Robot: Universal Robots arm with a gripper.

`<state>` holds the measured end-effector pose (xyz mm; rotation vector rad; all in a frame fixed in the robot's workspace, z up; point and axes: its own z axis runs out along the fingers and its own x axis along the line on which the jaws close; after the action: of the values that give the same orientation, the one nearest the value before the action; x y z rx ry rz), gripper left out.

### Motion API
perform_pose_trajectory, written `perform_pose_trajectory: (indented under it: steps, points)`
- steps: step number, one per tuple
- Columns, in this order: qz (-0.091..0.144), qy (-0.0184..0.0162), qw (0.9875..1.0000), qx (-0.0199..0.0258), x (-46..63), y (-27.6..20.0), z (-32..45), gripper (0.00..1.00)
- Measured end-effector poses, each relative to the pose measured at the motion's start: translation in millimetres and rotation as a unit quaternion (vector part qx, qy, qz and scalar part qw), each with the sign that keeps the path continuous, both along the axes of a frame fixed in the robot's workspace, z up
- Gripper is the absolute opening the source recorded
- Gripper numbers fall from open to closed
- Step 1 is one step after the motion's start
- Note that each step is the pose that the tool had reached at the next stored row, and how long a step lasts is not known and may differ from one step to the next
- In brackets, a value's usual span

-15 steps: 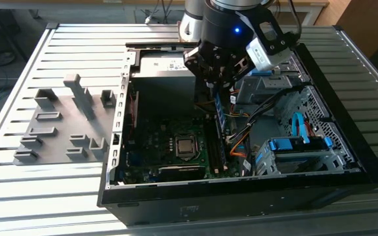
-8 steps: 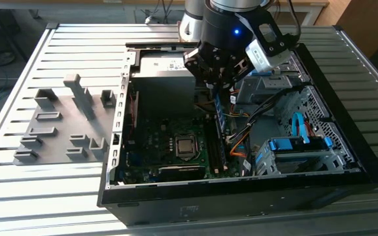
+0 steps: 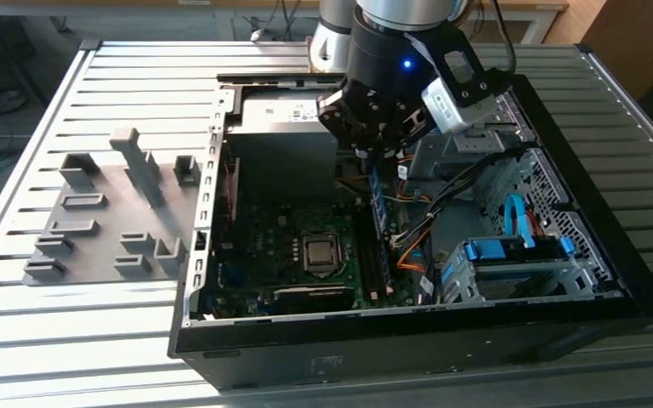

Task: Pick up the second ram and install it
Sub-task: 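Insert the second ram into the second slot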

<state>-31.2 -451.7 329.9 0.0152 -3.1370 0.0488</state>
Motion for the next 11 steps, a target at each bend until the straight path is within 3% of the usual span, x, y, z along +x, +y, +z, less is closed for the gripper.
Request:
perform_pose_trajectory:
  steps: [11]
  points:
    - [0.000, 0.0146, 0.9999, 0.0000, 6.8, -6.3, -10.2, 0.14]
